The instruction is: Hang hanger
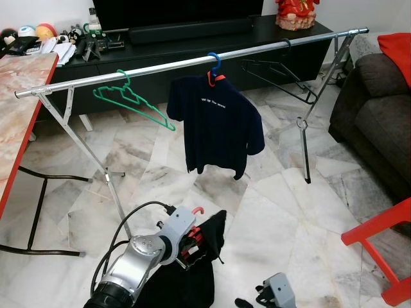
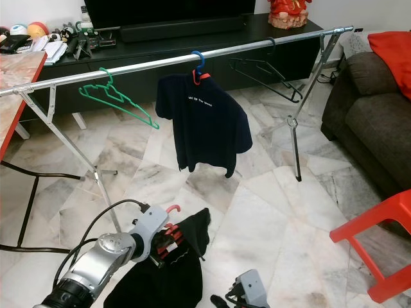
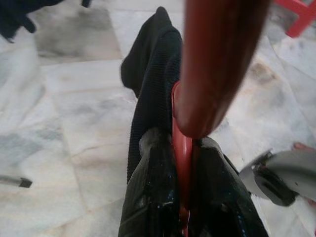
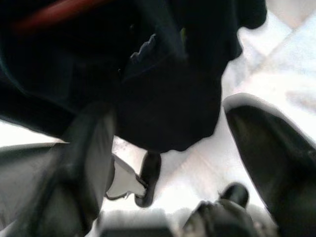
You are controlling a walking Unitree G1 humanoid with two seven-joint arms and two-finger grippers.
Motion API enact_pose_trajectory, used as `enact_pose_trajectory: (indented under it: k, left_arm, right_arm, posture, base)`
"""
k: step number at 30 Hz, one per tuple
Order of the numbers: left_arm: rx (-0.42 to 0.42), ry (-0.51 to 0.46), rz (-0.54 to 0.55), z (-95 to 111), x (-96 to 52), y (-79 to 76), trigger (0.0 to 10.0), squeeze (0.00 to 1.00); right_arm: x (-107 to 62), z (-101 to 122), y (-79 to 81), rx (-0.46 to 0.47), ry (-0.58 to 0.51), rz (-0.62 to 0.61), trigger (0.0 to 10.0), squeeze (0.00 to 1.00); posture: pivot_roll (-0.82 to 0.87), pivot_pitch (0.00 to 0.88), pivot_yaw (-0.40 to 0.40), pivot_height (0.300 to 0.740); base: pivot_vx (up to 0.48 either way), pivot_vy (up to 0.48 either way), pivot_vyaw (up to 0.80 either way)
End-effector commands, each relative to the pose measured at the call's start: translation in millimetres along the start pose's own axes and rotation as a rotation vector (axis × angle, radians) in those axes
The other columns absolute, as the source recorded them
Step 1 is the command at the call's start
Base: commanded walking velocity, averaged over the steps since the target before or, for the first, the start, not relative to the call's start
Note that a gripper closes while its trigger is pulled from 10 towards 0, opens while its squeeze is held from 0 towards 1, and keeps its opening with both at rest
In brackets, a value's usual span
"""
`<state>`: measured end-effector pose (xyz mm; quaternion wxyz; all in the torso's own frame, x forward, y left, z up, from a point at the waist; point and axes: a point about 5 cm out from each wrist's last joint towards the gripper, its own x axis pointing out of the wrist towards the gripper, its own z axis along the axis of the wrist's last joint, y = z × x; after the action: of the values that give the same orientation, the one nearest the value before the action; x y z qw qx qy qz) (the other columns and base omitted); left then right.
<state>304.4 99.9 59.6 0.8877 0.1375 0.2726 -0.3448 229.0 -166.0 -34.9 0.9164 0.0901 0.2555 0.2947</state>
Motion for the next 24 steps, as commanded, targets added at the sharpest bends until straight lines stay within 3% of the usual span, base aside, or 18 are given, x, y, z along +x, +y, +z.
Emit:
enact_pose_trajectory:
  k: [1,2,5,11,15,19,20,24]
  left_arm:
    - [0.028,0.010,-0.031,4,0.3,-4.2,10.0,0.00]
    - [0.034,0.011,-0.042,5,0.1,-5.2,10.0,0.00]
    - [0.047,0.003,-0.101,12,-0.5,-10.1,10.0,0.00]
    - [0.047,-0.026,-0.138,26,-0.9,-9.7,10.0,0.00]
    - [0.011,-0.101,-0.167,53,5.4,-10.3,10.0,0.00]
    - [0.003,-0.137,-0.178,64,6.9,-11.7,10.0,0.00]
    - [0.008,-0.172,-0.183,77,8.0,-12.4,10.0,0.00]
    - [0.031,-0.208,-0.228,90,5.6,-16.0,10.0,0.00]
  right_arm:
    - [6.2,53,-8.9,-0.075,-0.202,0.058,10.0,0.00]
    - [6.7,63,-8.6,-0.088,-0.241,0.087,10.0,0.00]
    - [6.2,64,-8.1,-0.090,-0.272,0.075,10.0,0.00]
    - [8.4,63,-5.4,-0.092,-0.254,0.109,10.0,0.00]
    - [9.3,61,-3.9,-0.198,-0.078,0.220,10.0,0.00]
    - [7.4,63,-7.1,-0.237,-0.072,0.179,10.0,0.00]
    - [5.9,66,-9.4,-0.237,-0.112,0.132,10.0,0.00]
    - [3.5,71,-12.7,-0.226,-0.191,0.055,10.0,0.00]
  posture:
    - [-0.11,0.130,0.015,0.740]
    - [-0.11,0.127,0.018,0.740]
    - [-0.11,0.123,0.022,0.740]
    - [-0.11,0.108,0.032,0.740]
    - [-0.11,0.091,0.038,0.740]
    - [-0.11,0.082,0.041,0.740]
    - [-0.12,0.076,0.041,0.740]
    - [-0.12,0.074,0.041,0.740]
  base:
    - [0.000,0.000,0.00]
    - [0.000,0.000,0.00]
    - [0.000,0.000,0.00]
    - [0.000,0.000,0.00]
    - [0.000,0.000,0.00]
    - [0.000,0.000,0.00]
    - [0.000,0.000,0.00]
    - [0.000,0.000,0.00]
